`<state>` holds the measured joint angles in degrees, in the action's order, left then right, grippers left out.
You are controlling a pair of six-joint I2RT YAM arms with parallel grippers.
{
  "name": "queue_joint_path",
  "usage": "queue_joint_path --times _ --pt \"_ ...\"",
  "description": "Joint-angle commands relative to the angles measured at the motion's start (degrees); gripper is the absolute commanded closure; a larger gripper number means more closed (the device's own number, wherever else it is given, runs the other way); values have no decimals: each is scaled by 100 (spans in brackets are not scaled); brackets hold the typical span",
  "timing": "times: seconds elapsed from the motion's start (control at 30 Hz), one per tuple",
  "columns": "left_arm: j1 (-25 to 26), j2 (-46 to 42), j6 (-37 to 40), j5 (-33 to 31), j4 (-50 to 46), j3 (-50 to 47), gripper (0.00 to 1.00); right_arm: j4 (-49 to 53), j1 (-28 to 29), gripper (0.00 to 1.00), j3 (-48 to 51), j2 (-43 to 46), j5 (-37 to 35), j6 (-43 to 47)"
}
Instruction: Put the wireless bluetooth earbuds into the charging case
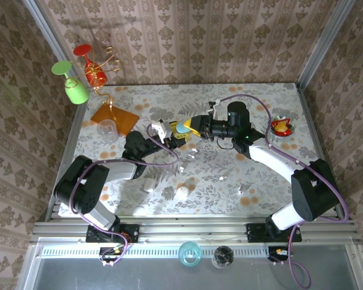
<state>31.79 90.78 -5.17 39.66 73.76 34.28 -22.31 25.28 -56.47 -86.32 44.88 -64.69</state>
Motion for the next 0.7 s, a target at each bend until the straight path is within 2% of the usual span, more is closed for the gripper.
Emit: queue_joint_path --times 0.0,0.07,0.17,0.3,0.47,0.67 --pt "-103 -153 -190 177 34 25 59 104 -27 83 25 142 -42 280" --pt "-226 -217 -221 243 27 -95 38 387 -98 84 91 231 -321 460" --pt "-418 -332 -241 356 3 -332 19 615 -290 85 276 302 -670 578" --pt "-674 -491 -248 539 -80 -659 1 1050 -614 85 547 227 -1089 863" --pt "-761 -712 -58 456 -477 -954 0 1729 -1045 85 786 66 -1862 1332" --pt "-766 -1010 274 301 -910 -1189 0 1759 -1536 85 1250 -262 -2541 1608"
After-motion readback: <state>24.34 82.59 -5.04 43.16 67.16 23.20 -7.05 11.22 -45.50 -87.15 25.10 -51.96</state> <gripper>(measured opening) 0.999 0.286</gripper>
